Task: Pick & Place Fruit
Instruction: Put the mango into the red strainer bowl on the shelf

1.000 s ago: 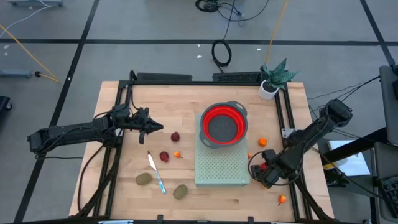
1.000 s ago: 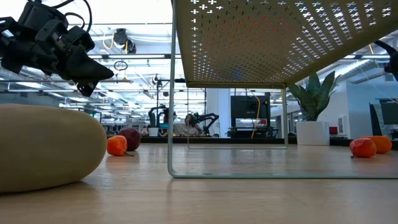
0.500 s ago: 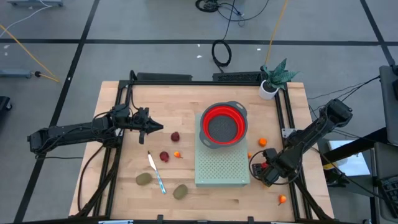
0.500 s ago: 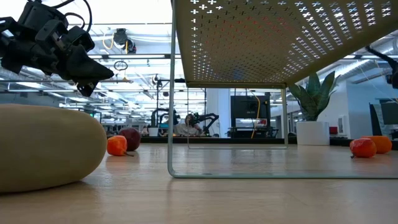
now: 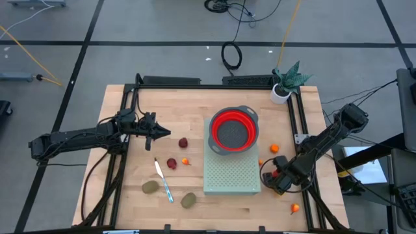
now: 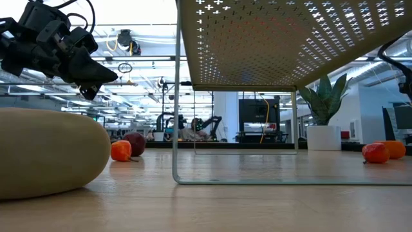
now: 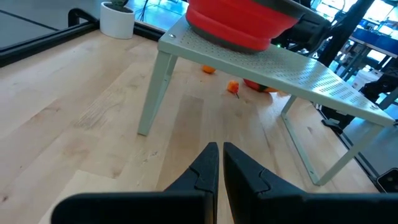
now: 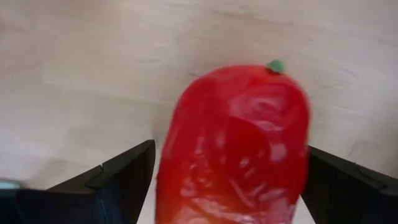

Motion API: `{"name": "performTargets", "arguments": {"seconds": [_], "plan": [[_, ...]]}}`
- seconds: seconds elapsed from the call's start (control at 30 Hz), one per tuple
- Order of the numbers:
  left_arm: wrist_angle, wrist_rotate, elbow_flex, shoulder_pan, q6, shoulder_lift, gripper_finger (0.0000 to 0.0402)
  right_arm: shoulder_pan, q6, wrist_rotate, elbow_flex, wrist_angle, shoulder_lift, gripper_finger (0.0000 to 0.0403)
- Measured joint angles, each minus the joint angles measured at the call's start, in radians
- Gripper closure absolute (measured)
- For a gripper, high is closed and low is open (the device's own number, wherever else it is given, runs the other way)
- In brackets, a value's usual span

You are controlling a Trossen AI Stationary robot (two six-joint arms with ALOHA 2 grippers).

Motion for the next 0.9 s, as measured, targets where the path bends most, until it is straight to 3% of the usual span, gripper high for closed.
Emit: {"name": "performTargets", "arguments": {"seconds": [0.37,0.77,0.9], "plan": [[0.000,0.000,0.000,0.000,0.000,0.000,0.0380,0.000,-0.031,-0.028,0.000,0.017,0.000,0.0063],[0.000,0.000,0.000,0.000,0.002,0.000,0.0380,0.040,0.003,-0.053,0.000,0.026,0.000,0.0177],[0.000,0.000,0.000,0.000,0.002,0.000,0.0380,0.043,0.020,-0.053,0.000,0.037,-0.010,0.0185]]}}
